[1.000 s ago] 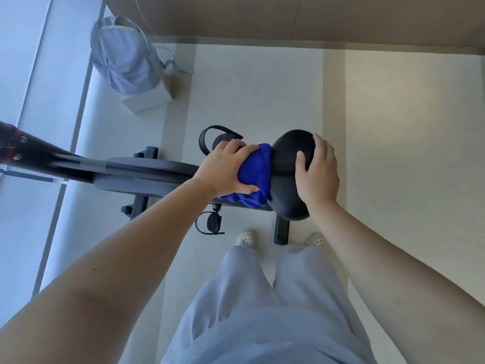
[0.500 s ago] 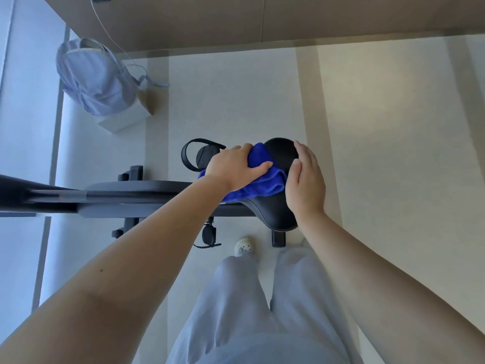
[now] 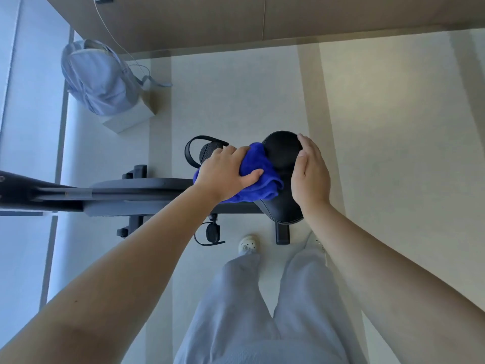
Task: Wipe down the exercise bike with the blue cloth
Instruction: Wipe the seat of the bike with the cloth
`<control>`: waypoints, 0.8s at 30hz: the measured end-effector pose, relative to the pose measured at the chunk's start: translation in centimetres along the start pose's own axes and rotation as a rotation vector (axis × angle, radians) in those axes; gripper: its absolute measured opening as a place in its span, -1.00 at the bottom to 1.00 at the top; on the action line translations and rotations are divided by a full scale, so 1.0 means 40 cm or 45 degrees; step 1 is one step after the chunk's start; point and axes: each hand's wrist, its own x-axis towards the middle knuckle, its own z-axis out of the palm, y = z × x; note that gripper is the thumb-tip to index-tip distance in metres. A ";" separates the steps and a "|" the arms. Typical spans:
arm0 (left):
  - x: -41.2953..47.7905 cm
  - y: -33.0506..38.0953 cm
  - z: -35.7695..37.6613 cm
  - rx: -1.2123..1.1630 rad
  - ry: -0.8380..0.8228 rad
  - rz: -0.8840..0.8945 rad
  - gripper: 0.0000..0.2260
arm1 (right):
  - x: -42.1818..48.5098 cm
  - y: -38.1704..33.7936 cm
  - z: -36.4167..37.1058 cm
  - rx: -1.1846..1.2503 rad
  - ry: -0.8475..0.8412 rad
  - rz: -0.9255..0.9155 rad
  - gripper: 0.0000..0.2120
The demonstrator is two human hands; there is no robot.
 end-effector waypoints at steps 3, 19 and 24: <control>-0.060 -0.033 0.006 -0.020 0.125 0.027 -0.27 | 0.000 -0.006 -0.003 -0.031 -0.011 0.001 -0.49; 0.055 0.087 0.019 0.199 0.043 -0.109 -0.40 | 0.001 -0.003 -0.001 0.045 0.041 0.025 -0.42; 0.074 0.105 0.024 0.191 0.097 -0.111 -0.45 | -0.002 0.000 -0.001 0.126 0.067 0.072 -0.39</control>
